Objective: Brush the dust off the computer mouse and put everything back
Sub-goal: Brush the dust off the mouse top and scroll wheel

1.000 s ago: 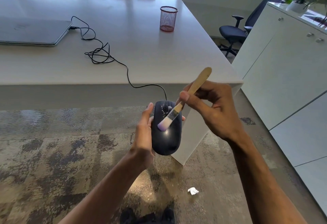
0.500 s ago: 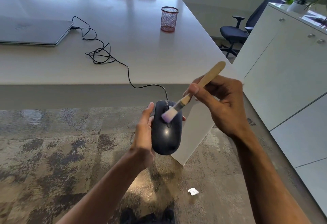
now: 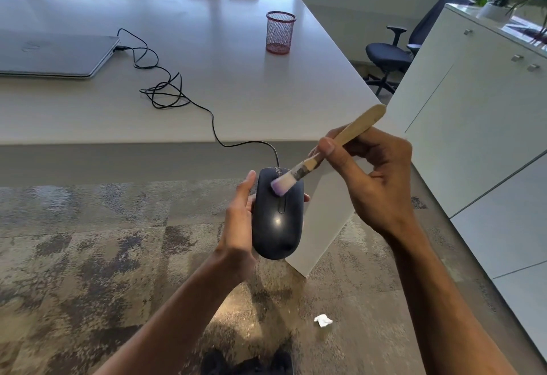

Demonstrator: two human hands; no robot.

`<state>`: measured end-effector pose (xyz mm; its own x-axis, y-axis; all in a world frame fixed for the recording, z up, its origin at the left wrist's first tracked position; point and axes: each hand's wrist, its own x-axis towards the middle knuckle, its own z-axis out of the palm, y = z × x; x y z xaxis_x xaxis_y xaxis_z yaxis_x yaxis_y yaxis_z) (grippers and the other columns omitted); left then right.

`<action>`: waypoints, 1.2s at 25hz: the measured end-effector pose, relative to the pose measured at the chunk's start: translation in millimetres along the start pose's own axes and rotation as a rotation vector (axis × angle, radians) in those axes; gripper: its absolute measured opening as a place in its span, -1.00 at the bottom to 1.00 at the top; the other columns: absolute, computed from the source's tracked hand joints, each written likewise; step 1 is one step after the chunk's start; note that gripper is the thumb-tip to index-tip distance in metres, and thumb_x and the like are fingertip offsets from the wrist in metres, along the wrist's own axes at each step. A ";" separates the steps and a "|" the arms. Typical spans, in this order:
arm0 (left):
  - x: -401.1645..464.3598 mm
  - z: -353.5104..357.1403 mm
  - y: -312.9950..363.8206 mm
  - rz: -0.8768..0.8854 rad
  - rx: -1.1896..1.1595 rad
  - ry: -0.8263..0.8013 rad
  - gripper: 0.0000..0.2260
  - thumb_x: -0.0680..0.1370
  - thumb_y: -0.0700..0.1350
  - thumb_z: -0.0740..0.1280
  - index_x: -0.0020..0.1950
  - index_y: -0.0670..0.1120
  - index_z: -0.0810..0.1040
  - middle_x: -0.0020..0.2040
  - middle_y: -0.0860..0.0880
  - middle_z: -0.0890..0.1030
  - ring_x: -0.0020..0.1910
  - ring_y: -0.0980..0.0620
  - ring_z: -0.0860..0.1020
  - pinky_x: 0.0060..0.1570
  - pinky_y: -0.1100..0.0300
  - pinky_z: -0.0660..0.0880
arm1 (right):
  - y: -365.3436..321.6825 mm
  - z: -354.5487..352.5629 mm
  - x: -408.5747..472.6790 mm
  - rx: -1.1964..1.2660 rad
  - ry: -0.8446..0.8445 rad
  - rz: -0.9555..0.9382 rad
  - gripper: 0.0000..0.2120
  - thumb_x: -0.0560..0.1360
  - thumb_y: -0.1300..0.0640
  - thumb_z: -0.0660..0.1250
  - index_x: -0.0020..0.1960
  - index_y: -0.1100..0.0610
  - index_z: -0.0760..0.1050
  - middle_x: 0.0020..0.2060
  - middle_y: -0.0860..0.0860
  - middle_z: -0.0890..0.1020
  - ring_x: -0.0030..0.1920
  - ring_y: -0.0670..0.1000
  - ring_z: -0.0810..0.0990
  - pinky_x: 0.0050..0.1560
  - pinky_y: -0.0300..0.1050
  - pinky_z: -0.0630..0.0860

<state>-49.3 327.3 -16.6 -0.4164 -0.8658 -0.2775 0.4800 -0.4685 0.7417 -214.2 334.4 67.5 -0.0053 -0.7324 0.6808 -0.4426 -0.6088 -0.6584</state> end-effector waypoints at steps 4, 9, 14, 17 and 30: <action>-0.9 1.2 -1.5 -0.009 0.045 0.024 -0.41 0.55 0.30 0.15 0.14 -0.14 0.70 -0.07 -0.15 0.72 -0.16 -0.07 0.65 -0.07 0.03 0.50 | 2.9 4.1 -0.8 -0.040 -0.040 0.064 -0.94 0.55 0.10 0.37 -0.07 0.05 0.60 -0.23 -0.22 0.66 -0.18 -0.20 0.68 -0.15 -0.37 0.56; -3.6 2.9 0.0 -0.013 0.015 0.038 -0.40 0.57 0.28 0.15 0.26 -0.20 0.62 0.02 -0.21 0.70 -0.14 -0.09 0.67 -0.05 0.02 0.52 | 11.0 9.3 2.1 -0.108 0.126 0.102 -0.95 0.57 0.14 0.37 -0.07 0.08 0.59 -0.24 -0.29 0.62 -0.16 -0.29 0.66 -0.16 -0.45 0.51; -4.8 2.6 0.9 -0.012 -0.015 0.019 -0.40 0.56 0.29 0.16 0.20 -0.19 0.66 0.01 -0.20 0.70 -0.15 -0.09 0.66 -0.04 0.02 0.50 | 12.0 7.3 -0.1 0.002 0.087 0.130 -0.93 0.57 0.10 0.36 -0.07 0.06 0.60 -0.26 -0.28 0.66 -0.17 -0.17 0.69 -0.14 -0.32 0.57; -5.9 3.2 1.0 -0.016 -0.009 0.013 -0.38 0.55 0.29 0.17 0.24 -0.21 0.63 0.02 -0.21 0.70 -0.15 -0.08 0.67 -0.05 0.03 0.52 | 11.8 10.2 0.3 -0.121 0.141 0.135 -0.94 0.58 0.11 0.37 -0.06 0.06 0.60 -0.27 -0.33 0.63 -0.15 -0.27 0.66 -0.14 -0.42 0.53; -6.0 -1.0 -1.1 0.019 0.034 0.001 -0.43 0.56 0.28 0.13 0.11 -0.15 0.69 -0.02 -0.18 0.71 -0.17 -0.06 0.66 -0.08 0.04 0.50 | 2.8 18.8 -10.4 -0.004 0.099 0.120 -0.94 0.55 0.07 0.37 -0.03 0.04 0.60 -0.22 -0.31 0.66 -0.13 -0.20 0.69 -0.11 -0.32 0.58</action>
<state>-46.6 332.9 -16.4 -0.4063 -0.8748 -0.2639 0.4610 -0.4455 0.7675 -198.5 334.6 52.5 -0.1464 -0.7663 0.6256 -0.4374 -0.5171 -0.7357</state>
